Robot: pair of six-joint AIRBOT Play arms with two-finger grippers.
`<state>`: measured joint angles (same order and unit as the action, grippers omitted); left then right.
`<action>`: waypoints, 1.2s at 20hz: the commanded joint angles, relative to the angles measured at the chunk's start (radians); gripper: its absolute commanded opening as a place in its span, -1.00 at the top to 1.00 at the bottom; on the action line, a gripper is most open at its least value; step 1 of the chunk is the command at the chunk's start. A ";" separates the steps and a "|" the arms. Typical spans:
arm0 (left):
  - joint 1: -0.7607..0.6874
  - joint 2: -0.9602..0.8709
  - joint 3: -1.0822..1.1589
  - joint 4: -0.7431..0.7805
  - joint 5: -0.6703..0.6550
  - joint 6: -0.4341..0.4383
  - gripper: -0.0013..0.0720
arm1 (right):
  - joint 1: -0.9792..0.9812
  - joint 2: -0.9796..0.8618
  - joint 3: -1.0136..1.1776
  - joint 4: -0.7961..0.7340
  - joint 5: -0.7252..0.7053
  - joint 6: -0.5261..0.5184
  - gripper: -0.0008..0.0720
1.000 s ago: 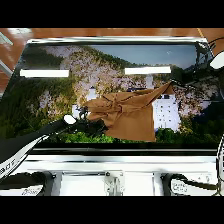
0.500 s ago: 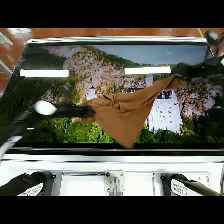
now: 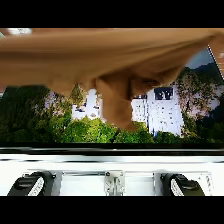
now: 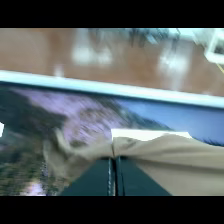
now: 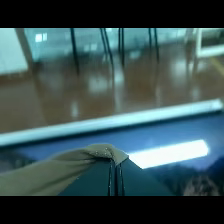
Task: Fold the shirts.
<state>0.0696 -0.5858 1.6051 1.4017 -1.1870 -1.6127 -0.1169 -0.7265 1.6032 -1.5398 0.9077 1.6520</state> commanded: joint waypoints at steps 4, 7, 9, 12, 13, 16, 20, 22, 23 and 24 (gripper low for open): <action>0.042 0.033 0.072 0.019 -0.357 0.012 0.87 | -0.001 0.197 0.004 -0.132 -0.056 0.047 0.83; 0.042 0.035 0.029 -0.048 -0.499 0.026 0.87 | -0.001 0.211 0.004 -0.157 -0.045 0.046 0.83; 0.042 0.049 -0.047 -0.113 -0.576 0.026 0.87 | 0.000 0.206 0.004 -0.171 -0.027 0.047 0.83; 0.042 0.106 -0.233 -0.214 -0.602 0.023 0.87 | 0.000 0.170 0.004 -0.170 0.015 0.046 0.83; 0.042 0.127 -0.306 -0.243 -0.602 0.009 0.86 | 0.000 0.146 0.004 -0.167 0.039 0.046 0.83; 0.042 0.168 -0.527 -0.289 -0.577 -0.009 0.86 | 0.000 0.028 0.004 -0.155 0.140 0.046 0.83; 0.042 0.131 -0.779 -0.311 -0.421 -0.024 0.87 | 0.000 -0.247 0.004 -0.003 0.021 0.049 0.83; 0.042 0.060 -0.832 -0.311 -0.290 -0.020 0.87 | 0.000 -0.405 0.004 0.108 -0.142 0.055 0.83; 0.042 0.007 -0.842 -0.311 -0.206 -0.020 0.87 | 0.000 -0.481 0.004 0.150 -0.220 0.077 0.83; 0.042 -0.048 -0.846 -0.311 -0.127 -0.020 0.87 | 0.000 -0.559 0.004 0.188 -0.290 0.099 0.83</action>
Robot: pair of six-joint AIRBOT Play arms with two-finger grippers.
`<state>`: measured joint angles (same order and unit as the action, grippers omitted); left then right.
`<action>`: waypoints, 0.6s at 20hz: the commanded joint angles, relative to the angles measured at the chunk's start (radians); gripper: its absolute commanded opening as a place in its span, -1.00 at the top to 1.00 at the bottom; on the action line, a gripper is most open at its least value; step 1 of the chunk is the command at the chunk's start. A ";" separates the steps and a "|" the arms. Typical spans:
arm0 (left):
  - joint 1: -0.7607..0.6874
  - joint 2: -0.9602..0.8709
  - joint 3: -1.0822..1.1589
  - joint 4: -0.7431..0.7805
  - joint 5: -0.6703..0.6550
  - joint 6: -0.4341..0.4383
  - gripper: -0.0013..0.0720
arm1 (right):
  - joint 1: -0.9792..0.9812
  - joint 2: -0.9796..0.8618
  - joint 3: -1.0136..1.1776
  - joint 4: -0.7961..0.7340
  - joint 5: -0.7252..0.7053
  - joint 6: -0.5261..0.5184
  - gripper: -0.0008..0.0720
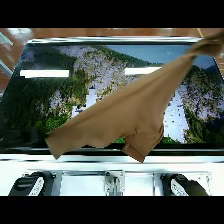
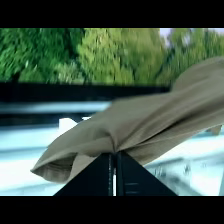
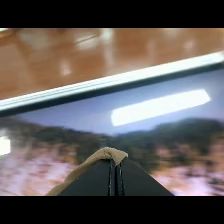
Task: Fold the shirts.
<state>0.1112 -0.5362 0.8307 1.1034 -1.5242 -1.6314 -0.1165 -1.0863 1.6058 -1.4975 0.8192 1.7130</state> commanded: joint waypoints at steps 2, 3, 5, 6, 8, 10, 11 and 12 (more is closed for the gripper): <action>0.000 -0.242 -0.071 -0.021 0.363 -0.002 0.87 | 0.000 -0.339 0.001 0.227 -0.275 0.068 0.83; 0.000 -0.314 -0.071 -0.034 0.423 -0.002 0.86 | 0.000 -0.398 0.001 0.279 -0.280 0.068 0.83; 0.000 -0.463 -0.071 -0.050 0.532 -0.001 0.87 | 0.009 -0.509 0.001 0.371 -0.249 0.067 0.83; 0.000 -0.534 -0.071 -0.050 0.577 -0.002 0.86 | 0.022 -0.550 0.001 0.385 -0.228 0.067 0.83; 0.000 -0.650 -0.070 -0.068 0.608 -0.006 0.86 | 0.055 -0.615 0.001 0.393 -0.153 0.067 0.83; 0.000 -0.726 -0.057 -0.117 0.608 -0.005 0.86 | 0.081 -0.644 0.001 0.390 -0.100 0.066 0.81; 0.001 -0.743 -0.040 -0.126 0.607 -0.002 0.85 | 0.087 -0.644 0.001 0.391 -0.099 0.066 0.57; 0.006 -0.745 -0.009 -0.124 0.599 0.001 0.56 | 0.087 -0.633 0.002 0.399 -0.102 0.066 -0.07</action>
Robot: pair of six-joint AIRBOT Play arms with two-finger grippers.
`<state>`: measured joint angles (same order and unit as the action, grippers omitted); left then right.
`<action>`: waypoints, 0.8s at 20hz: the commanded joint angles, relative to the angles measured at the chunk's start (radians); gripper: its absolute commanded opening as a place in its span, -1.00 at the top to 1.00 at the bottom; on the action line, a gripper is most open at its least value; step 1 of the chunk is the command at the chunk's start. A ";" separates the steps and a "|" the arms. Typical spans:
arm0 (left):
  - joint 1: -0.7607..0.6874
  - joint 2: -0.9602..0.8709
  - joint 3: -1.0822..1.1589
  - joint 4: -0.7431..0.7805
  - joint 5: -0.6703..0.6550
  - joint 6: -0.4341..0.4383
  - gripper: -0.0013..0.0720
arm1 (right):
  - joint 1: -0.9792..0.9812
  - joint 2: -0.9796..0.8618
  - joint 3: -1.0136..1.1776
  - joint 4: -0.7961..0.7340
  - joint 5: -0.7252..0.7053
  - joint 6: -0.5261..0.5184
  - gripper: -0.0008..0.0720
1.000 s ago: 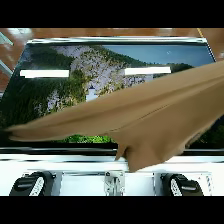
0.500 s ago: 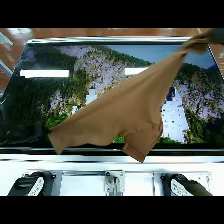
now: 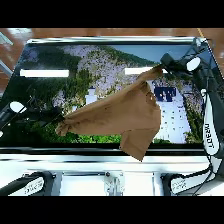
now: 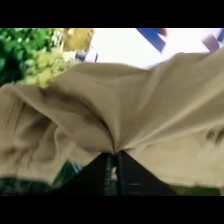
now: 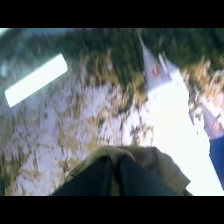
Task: Fold the shirts.
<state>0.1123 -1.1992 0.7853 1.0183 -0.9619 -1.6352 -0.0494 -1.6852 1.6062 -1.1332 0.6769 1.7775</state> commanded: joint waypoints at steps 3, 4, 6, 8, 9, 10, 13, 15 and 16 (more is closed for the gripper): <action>0.090 -0.082 0.213 0.011 -0.109 0.064 -0.91 | -0.027 0.066 0.001 0.022 0.091 -0.055 -0.60; 0.138 -0.082 0.288 0.079 -0.198 0.084 -0.89 | -0.055 0.111 0.001 -0.010 0.141 -0.087 -0.60; 0.228 -0.081 0.394 0.268 -0.362 0.091 -0.85 | -0.124 0.201 0.001 -0.142 0.312 -0.124 -0.60; 0.300 -0.079 0.392 0.377 -0.483 0.151 -0.85 | -0.194 0.255 0.000 -0.274 0.573 -0.164 -0.59; 0.328 -0.079 0.351 0.374 -0.506 0.178 -0.85 | -0.225 0.259 0.000 -0.314 0.695 -0.207 -0.59; 0.340 -0.077 0.293 0.359 -0.505 0.194 -0.86 | -0.250 0.259 -0.011 -0.320 0.777 -0.241 -0.59; 0.331 -0.077 0.092 0.267 -0.407 0.287 -0.91 | -0.287 0.259 -0.103 -0.237 0.864 -0.280 -0.59; 0.301 -0.078 0.006 0.194 -0.310 0.342 -0.91 | -0.276 0.259 -0.184 -0.166 0.827 -0.279 -0.59; 0.280 -0.078 -0.021 0.168 -0.259 0.352 -0.92 | -0.264 0.259 -0.221 -0.136 0.792 -0.279 -0.59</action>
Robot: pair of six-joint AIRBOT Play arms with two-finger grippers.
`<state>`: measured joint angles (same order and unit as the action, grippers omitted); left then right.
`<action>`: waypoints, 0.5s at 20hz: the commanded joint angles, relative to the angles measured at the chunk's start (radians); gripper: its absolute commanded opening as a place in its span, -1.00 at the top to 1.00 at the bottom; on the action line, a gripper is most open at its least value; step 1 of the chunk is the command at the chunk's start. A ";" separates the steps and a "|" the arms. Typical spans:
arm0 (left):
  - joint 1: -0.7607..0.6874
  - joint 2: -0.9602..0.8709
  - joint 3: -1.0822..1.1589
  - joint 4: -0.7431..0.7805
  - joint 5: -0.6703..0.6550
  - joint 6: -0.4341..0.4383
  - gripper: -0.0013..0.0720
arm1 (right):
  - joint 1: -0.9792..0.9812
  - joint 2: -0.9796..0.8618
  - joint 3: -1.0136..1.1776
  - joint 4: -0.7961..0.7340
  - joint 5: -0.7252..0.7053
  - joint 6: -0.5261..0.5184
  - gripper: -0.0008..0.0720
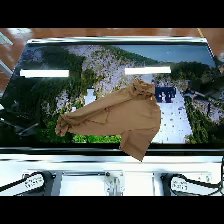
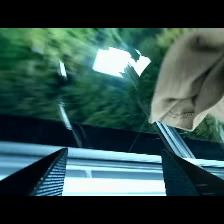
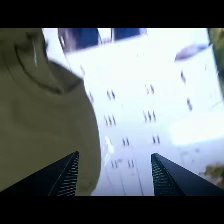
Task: Fold the shirts.
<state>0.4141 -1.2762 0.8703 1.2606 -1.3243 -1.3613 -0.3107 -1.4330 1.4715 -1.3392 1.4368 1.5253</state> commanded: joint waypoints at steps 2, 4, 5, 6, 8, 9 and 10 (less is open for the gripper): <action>-0.074 -0.003 -0.138 -0.090 0.183 0.078 -1.00 | 0.032 0.006 -0.159 0.093 -0.043 -0.024 -0.59; -0.121 -0.010 -0.145 -0.127 0.222 0.089 -1.00 | 0.061 0.006 -0.212 0.088 -0.089 -0.015 -0.59; -0.139 -0.010 -0.145 -0.163 0.229 0.120 -1.00 | 0.071 0.006 -0.235 0.088 -0.103 -0.015 -0.59; -0.157 -0.010 -0.145 -0.197 0.238 0.143 -1.00 | 0.078 0.006 -0.254 0.088 -0.113 -0.014 -0.59; -0.189 -0.010 -0.145 -0.229 0.264 0.150 -1.00 | 0.077 0.006 -0.279 0.088 -0.117 -0.007 -0.59; -0.204 -0.013 -0.145 -0.232 0.272 0.150 -1.00 | 0.077 0.006 -0.285 0.085 -0.116 -0.006 -0.59; -0.215 -0.017 -0.145 -0.233 0.276 0.150 -1.00 | 0.077 0.006 -0.285 0.083 -0.114 -0.006 -0.59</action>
<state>0.2413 -1.2877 0.7322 1.0706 -1.0912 -1.2339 -0.2413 -1.4273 1.2175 -1.2587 1.3384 1.5139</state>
